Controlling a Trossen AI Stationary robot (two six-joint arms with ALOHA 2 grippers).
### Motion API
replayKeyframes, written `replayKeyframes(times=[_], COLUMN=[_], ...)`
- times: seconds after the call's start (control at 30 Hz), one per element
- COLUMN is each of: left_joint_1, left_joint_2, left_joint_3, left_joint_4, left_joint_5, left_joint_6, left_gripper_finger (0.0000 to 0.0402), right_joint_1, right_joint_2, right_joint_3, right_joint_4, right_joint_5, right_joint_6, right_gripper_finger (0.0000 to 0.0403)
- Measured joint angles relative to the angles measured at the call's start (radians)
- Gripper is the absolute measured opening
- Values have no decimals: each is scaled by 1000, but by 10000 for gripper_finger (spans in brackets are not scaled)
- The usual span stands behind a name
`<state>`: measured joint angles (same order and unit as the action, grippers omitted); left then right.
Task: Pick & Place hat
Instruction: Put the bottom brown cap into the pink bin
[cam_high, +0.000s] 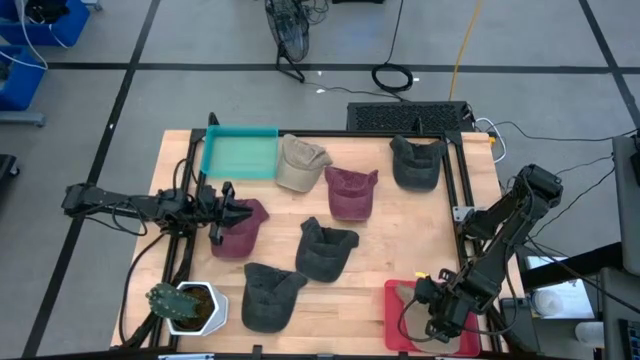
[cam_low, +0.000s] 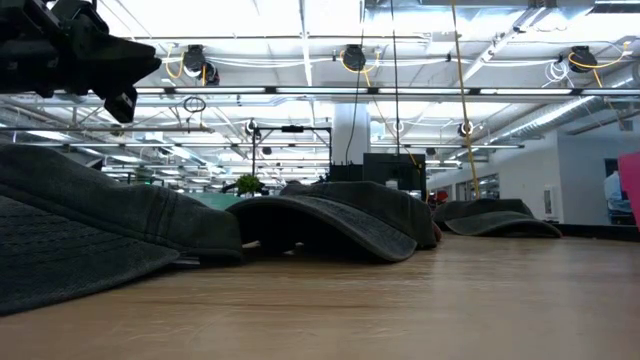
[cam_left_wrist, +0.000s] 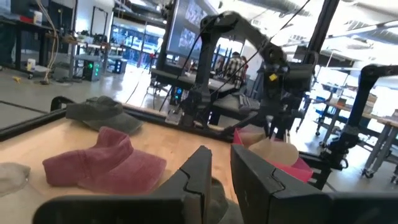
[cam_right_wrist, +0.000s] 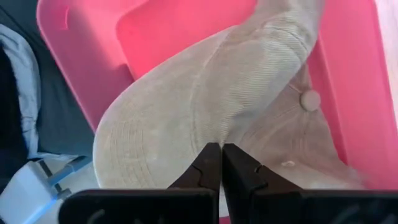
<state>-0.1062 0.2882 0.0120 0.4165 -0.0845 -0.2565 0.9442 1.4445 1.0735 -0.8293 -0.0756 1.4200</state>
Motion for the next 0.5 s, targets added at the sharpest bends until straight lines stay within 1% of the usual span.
replayKeyframes(times=[0.17, 0.23, 0.4, 0.5], left_joint_1=[0, 0, 0, 0], left_joint_2=[0, 0, 0, 0], left_joint_3=[0, 0, 0, 0], left_joint_4=[44, 60, 67, 65], left_joint_5=[-7, -14, -39, -53], left_joint_6=[15, 16, 10, -9], left_gripper_finger=[65, 65, 65, 65], right_joint_1=[-2, -2, -3, -8], right_joint_2=[0, 0, -4, -28], right_joint_3=[-77, -107, -138, -138], right_joint_4=[5, 37, 117, 123], right_joint_5=[-7, -32, -69, -83], right_joint_6=[1, 0, -29, -52], right_gripper_finger=[2, 7, 29, 51])
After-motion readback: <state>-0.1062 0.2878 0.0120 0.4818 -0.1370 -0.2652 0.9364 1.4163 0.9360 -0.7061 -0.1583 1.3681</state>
